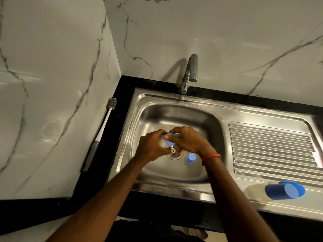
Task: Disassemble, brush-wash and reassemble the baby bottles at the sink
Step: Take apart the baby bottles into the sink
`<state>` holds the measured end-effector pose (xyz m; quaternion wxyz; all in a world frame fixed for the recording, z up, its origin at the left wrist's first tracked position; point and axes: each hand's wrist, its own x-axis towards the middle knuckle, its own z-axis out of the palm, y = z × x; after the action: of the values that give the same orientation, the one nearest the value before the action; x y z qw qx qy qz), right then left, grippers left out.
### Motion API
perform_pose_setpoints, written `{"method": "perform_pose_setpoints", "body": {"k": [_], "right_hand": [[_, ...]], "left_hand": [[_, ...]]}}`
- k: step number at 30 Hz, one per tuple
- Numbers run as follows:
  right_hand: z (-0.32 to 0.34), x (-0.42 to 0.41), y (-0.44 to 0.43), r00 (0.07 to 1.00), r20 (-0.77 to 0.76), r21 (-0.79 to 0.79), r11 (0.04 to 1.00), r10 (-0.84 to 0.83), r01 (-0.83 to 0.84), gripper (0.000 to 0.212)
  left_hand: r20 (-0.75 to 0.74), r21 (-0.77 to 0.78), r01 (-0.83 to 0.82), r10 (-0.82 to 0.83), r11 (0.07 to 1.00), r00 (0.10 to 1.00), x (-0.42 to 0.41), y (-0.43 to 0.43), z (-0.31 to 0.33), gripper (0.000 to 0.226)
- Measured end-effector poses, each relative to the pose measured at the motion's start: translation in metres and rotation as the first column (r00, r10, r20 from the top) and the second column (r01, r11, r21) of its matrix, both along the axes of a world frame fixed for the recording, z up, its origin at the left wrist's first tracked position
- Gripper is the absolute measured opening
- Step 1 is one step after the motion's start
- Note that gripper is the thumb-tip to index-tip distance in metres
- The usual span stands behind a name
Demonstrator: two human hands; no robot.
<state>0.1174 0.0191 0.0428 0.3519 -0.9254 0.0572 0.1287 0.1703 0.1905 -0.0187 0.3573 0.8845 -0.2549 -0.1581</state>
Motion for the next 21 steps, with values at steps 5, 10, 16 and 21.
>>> {"method": "perform_pose_setpoints", "body": {"k": [5, 10, 16, 21], "right_hand": [[0.000, -0.004, -0.007, 0.981, 0.163, 0.055, 0.992, 0.101, -0.111, 0.033], [-0.001, -0.009, -0.016, 0.959, 0.275, 0.089, 0.991, 0.068, -0.096, 0.043], [-0.002, -0.009, -0.030, 0.963, 0.232, 0.227, 0.971, -0.135, 0.081, 0.042], [-0.019, -0.012, -0.029, 0.975, 0.160, 0.197, 0.973, -0.157, 0.124, 0.046]], "left_hand": [[-0.042, -0.040, 0.003, -0.005, 0.999, 0.999, -0.003, -0.001, -0.004, 0.052], [-0.101, -0.099, -0.068, 0.058, 0.993, 0.993, -0.006, 0.002, -0.006, 0.055], [-0.058, -0.194, -0.142, 0.133, 0.971, 0.989, -0.009, 0.008, -0.013, 0.079], [-0.098, -0.233, -0.118, 0.098, 0.965, 0.990, -0.005, 0.008, -0.016, 0.069]]}}
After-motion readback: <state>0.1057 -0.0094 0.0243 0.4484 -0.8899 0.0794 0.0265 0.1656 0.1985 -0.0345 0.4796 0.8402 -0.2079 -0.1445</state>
